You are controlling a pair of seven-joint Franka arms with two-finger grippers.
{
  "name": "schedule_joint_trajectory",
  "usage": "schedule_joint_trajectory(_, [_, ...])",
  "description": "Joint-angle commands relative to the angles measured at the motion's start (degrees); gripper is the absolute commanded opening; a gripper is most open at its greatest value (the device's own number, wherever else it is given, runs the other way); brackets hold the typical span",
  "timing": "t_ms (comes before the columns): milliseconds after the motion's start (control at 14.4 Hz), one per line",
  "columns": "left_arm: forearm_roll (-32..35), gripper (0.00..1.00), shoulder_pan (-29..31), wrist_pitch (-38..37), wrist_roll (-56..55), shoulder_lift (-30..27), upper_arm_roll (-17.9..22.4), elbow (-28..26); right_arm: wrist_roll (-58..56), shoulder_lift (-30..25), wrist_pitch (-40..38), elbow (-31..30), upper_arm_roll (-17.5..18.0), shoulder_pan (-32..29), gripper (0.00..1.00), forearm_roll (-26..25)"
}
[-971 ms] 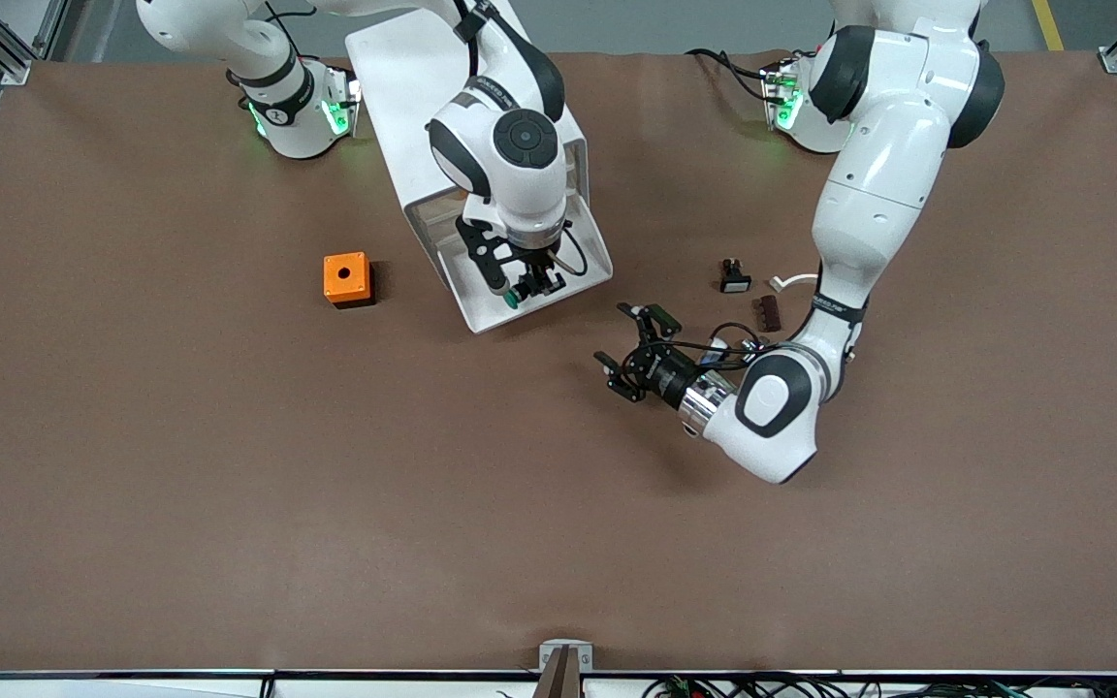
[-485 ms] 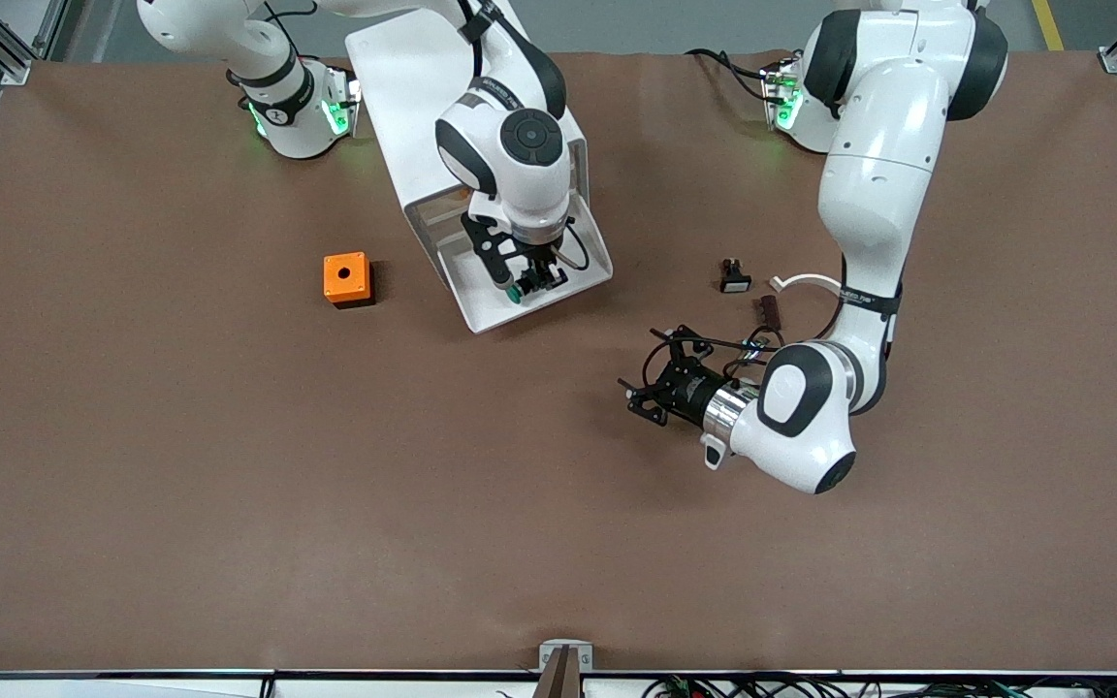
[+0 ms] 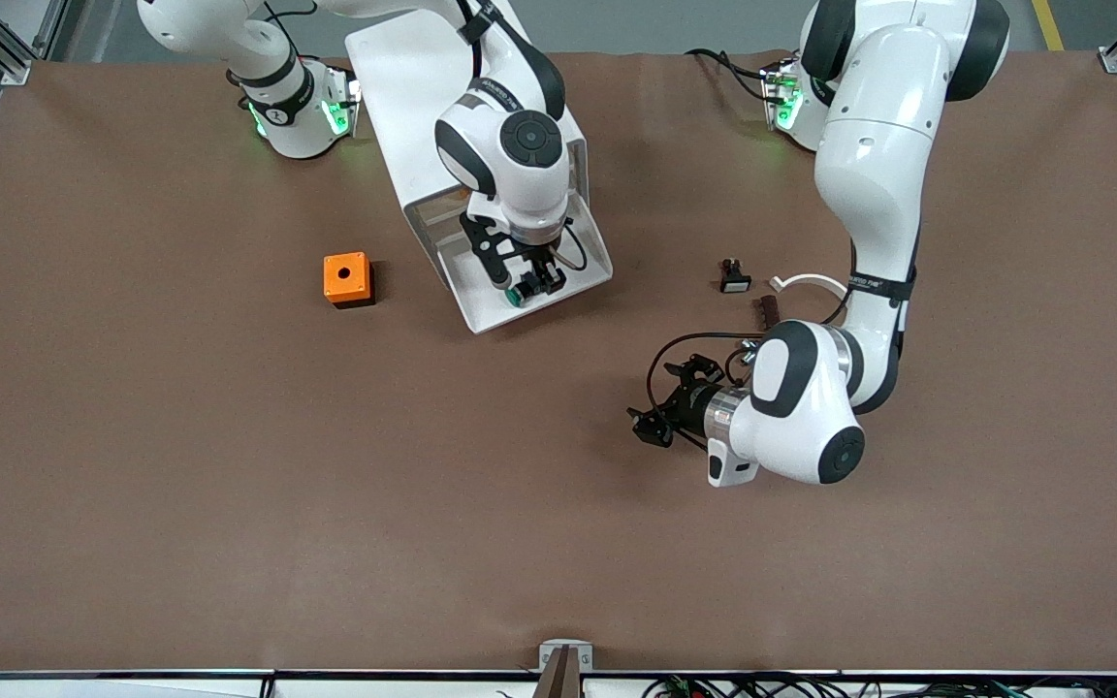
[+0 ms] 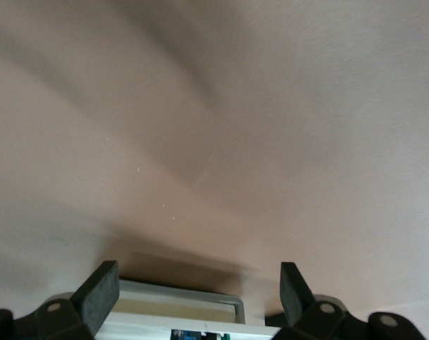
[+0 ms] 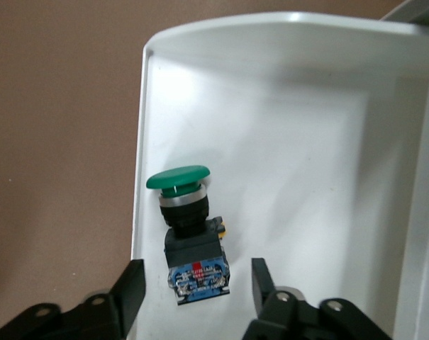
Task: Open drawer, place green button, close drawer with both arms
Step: 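Raise the right gripper out while the left gripper moves to the drawer front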
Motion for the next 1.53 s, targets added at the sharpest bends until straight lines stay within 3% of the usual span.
schedule_joint_trajectory(0, [6.5, 1.00, -1.8, 1.9, 3.0, -2.8, 0.9, -1.2, -2.6, -1.6, -6.7, 4.1, -0.3, -3.2, 1.00, -0.9])
schedule_joint_trajectory(208, [10.4, 1.00, -1.9, 4.7, 3.9, -3.1, 0.5, -1.2, -10.4, -3.3, -14.9, 8.7, -0.3, -8.2, 1.00, -0.9])
schedule_joint_trajectory(416, [14.5, 1.00, -4.1, 7.6, 4.0, -5.1, 0.4, -1.7, -22.1, -7.4, -15.3, 8.7, -0.4, -14.9, 1.00, -0.9])
schedule_joint_trajectory(555, [15.3, 1.00, -5.9, 10.5, 4.0, -6.8, 0.4, -3.0, -31.4, -9.2, -19.6, 9.5, -0.4, -19.8, 1.00, -0.9])
schedule_joint_trajectory(1179, [23.2, 1.00, -11.4, 14.8, -0.3, -6.7, 0.5, -4.5, -69.2, -16.1, -27.7, 10.4, -0.4, -37.8, 1.00, -0.6])
schedule_joint_trajectory(1456, [23.4, 1.00, -15.2, 17.0, -6.1, -6.5, 0.4, -9.4, -84.7, -19.1, -30.8, 10.1, -0.5, -43.8, 1.00, -0.8])
